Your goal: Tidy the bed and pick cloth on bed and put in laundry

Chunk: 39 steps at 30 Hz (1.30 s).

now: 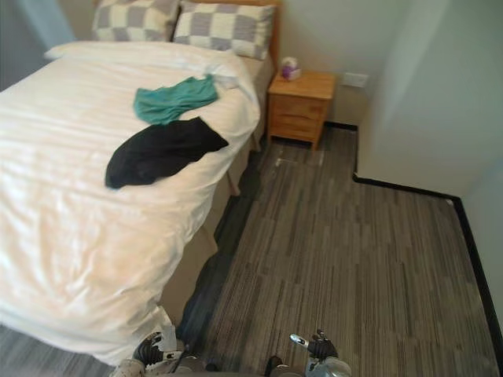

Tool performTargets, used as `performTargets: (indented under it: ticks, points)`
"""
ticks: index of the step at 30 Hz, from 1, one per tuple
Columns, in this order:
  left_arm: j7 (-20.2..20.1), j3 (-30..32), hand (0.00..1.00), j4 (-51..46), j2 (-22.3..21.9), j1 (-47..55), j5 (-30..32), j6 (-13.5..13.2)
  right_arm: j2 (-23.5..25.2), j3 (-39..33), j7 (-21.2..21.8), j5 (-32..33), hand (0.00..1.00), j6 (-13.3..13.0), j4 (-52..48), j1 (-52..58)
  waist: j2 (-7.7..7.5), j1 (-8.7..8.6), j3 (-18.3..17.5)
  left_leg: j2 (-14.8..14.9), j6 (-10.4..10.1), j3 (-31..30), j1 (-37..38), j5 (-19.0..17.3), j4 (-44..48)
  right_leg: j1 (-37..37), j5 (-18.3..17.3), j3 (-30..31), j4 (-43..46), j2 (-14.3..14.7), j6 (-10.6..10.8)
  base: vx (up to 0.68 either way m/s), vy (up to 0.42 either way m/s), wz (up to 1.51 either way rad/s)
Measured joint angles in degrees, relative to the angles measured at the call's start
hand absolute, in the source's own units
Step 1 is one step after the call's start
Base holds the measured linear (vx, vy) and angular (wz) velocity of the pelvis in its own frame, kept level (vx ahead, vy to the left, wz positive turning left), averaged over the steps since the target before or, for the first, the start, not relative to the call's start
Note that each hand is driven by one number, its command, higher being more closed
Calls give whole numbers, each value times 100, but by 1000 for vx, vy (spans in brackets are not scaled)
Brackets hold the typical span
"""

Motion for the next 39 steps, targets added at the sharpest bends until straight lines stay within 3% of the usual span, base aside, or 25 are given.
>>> performTargets:
  ticks: [5, 7, 11, 14, 15, 23, 26, 29, 31, 32, 33, 34, 35, 37, 39]
  points:
    - [-160, 6, 0, -3, -38, 12, -55, 13, 72, -75, 55, -82, 0, -20, -78, 106, 20, -37, -30, 68, -73, -211, 256, -369, -222, -2, 280, 394, -297, 143, 45, -17, 76, -61]
    - [-168, 13, 0, -7, 41, -63, -60, 171, 177, -267, 64, 5, 0, -19, -130, 173, -108, -18, -9, 73, -66, -110, 405, -415, -395, 44, 356, 411, -333, 116, 81, -29, 80, -24]
    - [-140, 58, 0, -6, 92, -9, -243, 404, 315, -327, 71, 154, 0, -14, -252, 347, -182, -30, -152, 45, -72, -53, 595, -416, -616, 89, 377, 396, -334, 99, 104, 46, 58, -10]
    - [-116, 169, 0, 5, 35, 11, -521, 716, 323, -379, 132, 153, 0, -13, -266, 383, -182, -27, -209, 50, -74, -56, 675, -415, -683, 106, 432, 368, -333, 126, 60, 92, 32, -2]
    - [114, 1083, 0, 6, -215, 19, -848, 1422, 375, -348, 258, 267, 0, 67, -282, 443, -239, -28, -432, -65, -30, -273, 832, -320, -917, 164, 438, 49, -339, 37, 87, 0, 0, 0]
    - [110, 1138, 0, 5, -219, 88, -1029, 1402, 382, -408, 288, 266, 0, 109, -287, 466, -247, -31, -483, -50, -30, -236, 754, -320, -919, 78, 431, 57, -338, 39, 90, 0, 0, -1]
    - [43, 1228, 0, 5, -224, 158, -1187, 1361, 412, -567, 502, 267, 0, 114, -287, 493, -264, -35, -493, -3, -46, -161, 754, -327, -942, 69, 377, 55, -338, 67, 88, 0, 0, 0]
    - [-40, 1594, 0, -20, -309, 227, -1243, 1255, 453, -723, 752, 262, 0, 155, -303, 533, -221, -31, -500, 184, -218, 10, 597, -522, -736, 40, 207, -127, -297, 155, 6, 46, -34, -18]
    - [-88, 1782, 0, -36, -335, 320, -1571, 1227, 457, -707, 908, 259, 0, 193, -402, 559, -214, -11, -490, 416, -410, 261, 379, -704, -196, -124, 15, -223, 23, 233, -61, 111, -58, -30]
    - [-151, 1876, 0, -69, -282, 363, -1834, 1178, 498, -662, 991, 259, 0, 181, -476, 560, -317, -38, -439, 528, -473, 428, -47, -662, 757, -314, -222, -239, 351, 169, -104, 25, -44, -8]
    - [-179, 1985, 0, -186, -304, 305, -1971, 1160, 488, -618, 1072, 267, 0, 171, -529, 592, -369, -19, -371, 689, -542, 545, -539, -400, 1893, -391, -457, -265, 715, 60, -144, 45, -70, -2]
    - [-214, 2007, 0, -253, -344, 337, -1972, 1139, 474, -614, 1102, 269, 0, 163, -583, 621, -345, 0, -339, 771, -520, 555, -726, -213, 2383, -391, -565, -288, 884, 5, -166, 113, -68, -5]
    - [-288, 2013, 0, -310, -395, 381, -1967, 1080, 481, -587, 1149, 275, 0, 108, -735, 669, -328, 12, -225, 893, -426, 529, -1062, 216, 3292, -330, -787, -196, 1214, -75, -228, 186, -33, -13]
    - [-410, 1991, 0, -417, -485, 395, -1951, 1030, 379, -464, 1170, 272, 0, 96, -790, 666, -198, 125, -181, 847, -315, 397, -1421, -201, 3819, -271, -1028, -8, 1459, -131, -241, 176, 23, -29]
    - [-473, 1986, 0, -510, -632, 451, -1969, 1013, 374, -479, 1194, 263, 0, 105, -777, 562, -131, 175, -108, 594, -310, 394, -1650, -551, 3458, -196, -1096, 237, 1483, -255, -193, 214, 63, -45]
